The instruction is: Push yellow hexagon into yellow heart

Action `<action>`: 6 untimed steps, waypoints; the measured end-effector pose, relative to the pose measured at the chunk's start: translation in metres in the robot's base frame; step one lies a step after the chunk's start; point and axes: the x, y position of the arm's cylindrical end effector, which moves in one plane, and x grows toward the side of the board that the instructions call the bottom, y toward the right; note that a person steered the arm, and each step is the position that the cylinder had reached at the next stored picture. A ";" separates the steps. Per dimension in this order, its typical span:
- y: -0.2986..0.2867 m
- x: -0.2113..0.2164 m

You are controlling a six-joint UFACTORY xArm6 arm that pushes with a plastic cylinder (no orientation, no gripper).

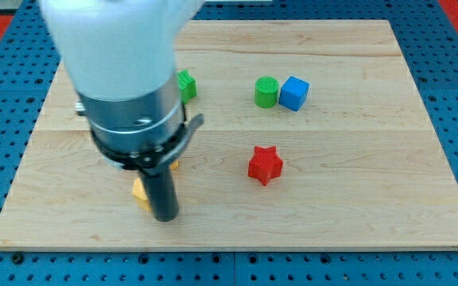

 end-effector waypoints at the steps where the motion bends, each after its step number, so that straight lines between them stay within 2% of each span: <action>1: -0.025 -0.021; 2: -0.028 -0.027; 5: -0.154 -0.029; 6: -0.157 -0.058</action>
